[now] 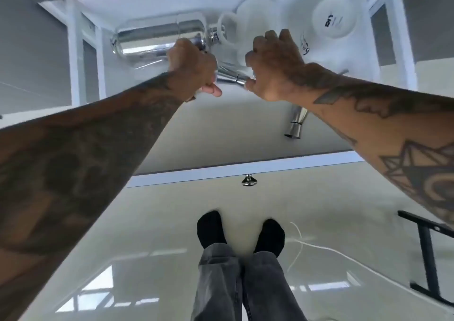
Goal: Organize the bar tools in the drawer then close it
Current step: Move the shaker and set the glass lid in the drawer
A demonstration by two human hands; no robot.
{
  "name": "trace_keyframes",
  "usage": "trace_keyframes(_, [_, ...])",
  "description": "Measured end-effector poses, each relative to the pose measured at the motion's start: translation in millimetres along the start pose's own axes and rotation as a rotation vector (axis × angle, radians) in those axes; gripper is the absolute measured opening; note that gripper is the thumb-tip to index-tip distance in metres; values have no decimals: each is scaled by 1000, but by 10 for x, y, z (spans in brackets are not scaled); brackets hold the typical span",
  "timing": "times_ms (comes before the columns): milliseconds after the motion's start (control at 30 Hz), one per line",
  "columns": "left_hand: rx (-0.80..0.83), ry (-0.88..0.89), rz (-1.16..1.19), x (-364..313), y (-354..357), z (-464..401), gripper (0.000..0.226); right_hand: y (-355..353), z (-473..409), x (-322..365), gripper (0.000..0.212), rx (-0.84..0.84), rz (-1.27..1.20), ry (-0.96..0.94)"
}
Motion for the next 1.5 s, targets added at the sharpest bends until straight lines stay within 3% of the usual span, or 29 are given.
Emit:
trace_keyframes(167, [-31,78,-38,22,-8,28,25,41,-139,210,31,48,159,61])
trace_keyframes(367, [-89,247,-73,105,-34,162,22,21,-131,293,30,61,119,96])
trace_keyframes(433, [-110,258,14,82,-69,297,21,3,-85,246,30,16,9,111])
trace_keyframes(533, [-169,139,205,128,-105,599,24,-39,102,108,25,-117,-200,119])
trace_keyframes(667, [-34,27,352,482,-101,1103,17,-146,480,-80,21,-351,-508,111])
trace_keyframes(800, [-17,54,405,818,-391,1388,14,-432,770,82,16,-519,-1100,130])
trace_keyframes(900, [30,-51,642,1109,-747,1475,18,-438,823,520,15,-447,-1292,49])
trace_keyframes(1000, [210,-178,943,1345,-1023,1427,24,-211,649,1002,19,-352,-1240,-83])
trace_keyframes(1133, [301,-245,1064,1623,-1258,1249,26,149,443,1578,22,-234,-1223,-288])
trace_keyframes(1300, [314,-229,971,1838,-1366,1139,29,330,226,1849,14,-113,-1141,-316])
trace_keyframes(1400, [238,-213,810,1888,-1384,1122,21,425,146,1896,9,-21,-1104,-256])
trace_keyframes(1500, [139,-215,598,1892,-1400,1126,17,439,123,1894,18,51,-1047,-221])
Point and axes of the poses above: each hand's wrist, its own z-axis away from the middle knuckle, its own y-axis out of the palm, x = y × z, the point moved 2 cm from there along -z, towards the middle knuckle, and after that the axes turned 15 degrees about -z, right-handed, at the moved point
